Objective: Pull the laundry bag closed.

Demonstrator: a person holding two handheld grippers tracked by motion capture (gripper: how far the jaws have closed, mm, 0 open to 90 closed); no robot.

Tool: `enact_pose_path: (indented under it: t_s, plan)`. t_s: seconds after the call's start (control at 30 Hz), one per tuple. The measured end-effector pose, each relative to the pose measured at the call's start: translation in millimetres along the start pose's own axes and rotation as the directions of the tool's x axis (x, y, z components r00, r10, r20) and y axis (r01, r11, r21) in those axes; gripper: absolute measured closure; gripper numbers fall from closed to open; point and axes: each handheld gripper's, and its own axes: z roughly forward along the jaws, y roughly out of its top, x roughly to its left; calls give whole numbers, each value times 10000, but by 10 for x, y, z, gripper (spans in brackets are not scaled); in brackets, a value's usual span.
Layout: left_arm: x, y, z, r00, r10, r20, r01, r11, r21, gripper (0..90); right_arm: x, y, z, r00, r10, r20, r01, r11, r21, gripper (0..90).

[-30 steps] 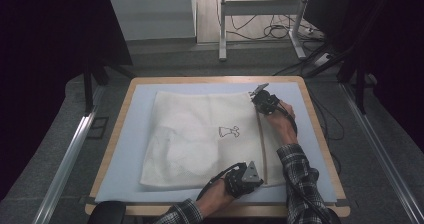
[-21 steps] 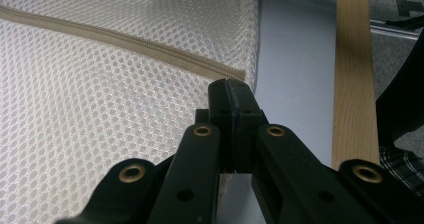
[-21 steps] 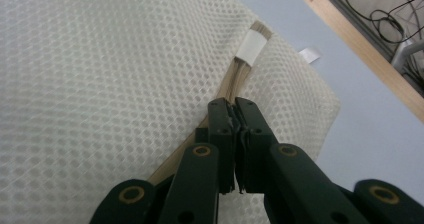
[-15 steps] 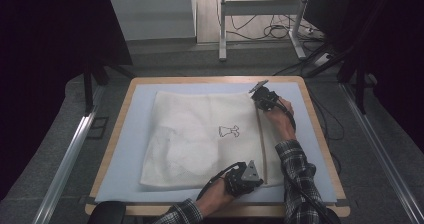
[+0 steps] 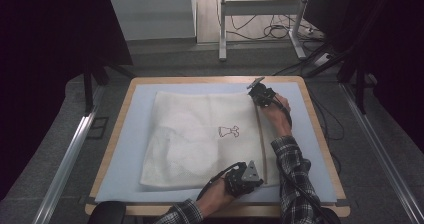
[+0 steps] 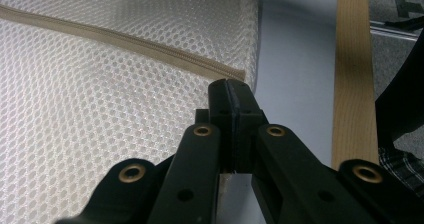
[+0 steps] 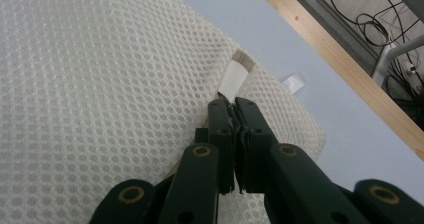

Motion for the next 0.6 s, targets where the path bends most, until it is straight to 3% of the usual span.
enact_pose_path:
  t_s: [0.43,0.6]
  plan:
    - [-14,6,-5,9999,100,-113,-100,9999,27,898,46,5,5,9995,263,187,-260,9996,-148,854]
    - [-1,16,-17,10000,-81,-53,81,10000,6,895,48,7,-29,9990,400,215,-395,9990,-207,818]
